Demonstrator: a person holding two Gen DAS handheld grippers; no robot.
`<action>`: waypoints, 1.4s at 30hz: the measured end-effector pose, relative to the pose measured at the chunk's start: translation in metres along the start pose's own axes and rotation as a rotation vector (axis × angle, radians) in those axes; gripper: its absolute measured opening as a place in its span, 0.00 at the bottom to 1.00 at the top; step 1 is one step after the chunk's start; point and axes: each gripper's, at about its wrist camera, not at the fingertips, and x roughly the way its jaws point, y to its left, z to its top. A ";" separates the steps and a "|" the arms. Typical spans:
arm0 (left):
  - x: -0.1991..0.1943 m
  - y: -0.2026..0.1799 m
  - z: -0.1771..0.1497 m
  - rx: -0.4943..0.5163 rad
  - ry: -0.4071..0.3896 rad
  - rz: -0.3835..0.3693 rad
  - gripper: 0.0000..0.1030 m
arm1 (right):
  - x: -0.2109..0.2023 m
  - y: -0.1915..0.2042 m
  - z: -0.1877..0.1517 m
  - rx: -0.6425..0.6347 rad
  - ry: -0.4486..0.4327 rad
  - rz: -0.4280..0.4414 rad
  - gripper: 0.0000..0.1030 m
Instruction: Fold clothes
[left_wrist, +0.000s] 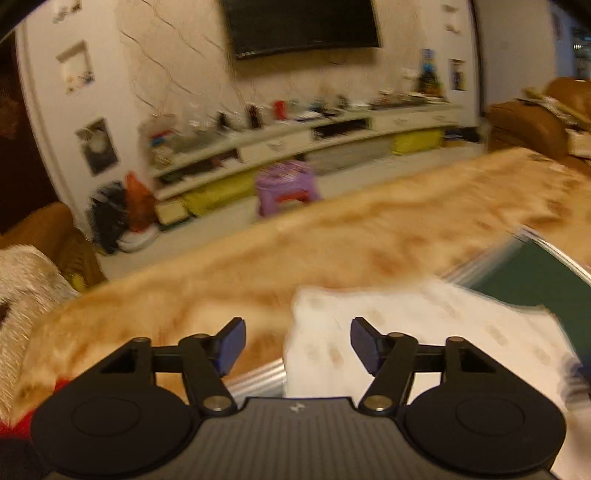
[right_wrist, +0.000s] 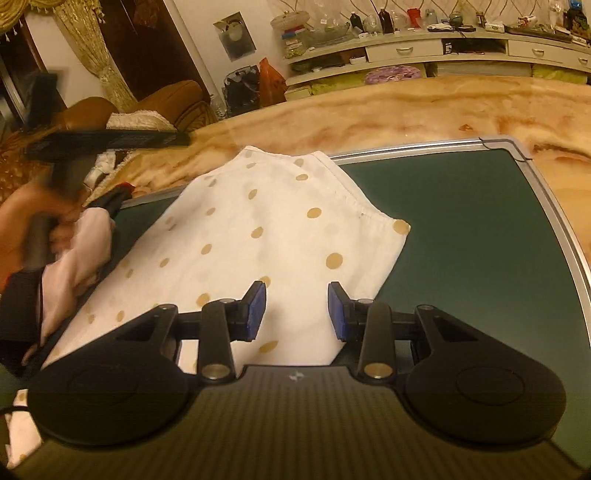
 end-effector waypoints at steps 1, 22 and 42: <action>-0.018 -0.004 -0.015 0.013 0.018 -0.024 0.67 | -0.006 0.002 -0.002 -0.002 -0.003 0.009 0.42; -0.326 -0.037 -0.343 -0.299 0.281 0.128 0.76 | -0.227 0.115 -0.175 -0.005 -0.018 0.249 0.53; -0.338 -0.083 -0.314 -0.345 0.132 0.038 0.77 | -0.263 0.014 -0.250 0.432 0.019 -0.252 0.54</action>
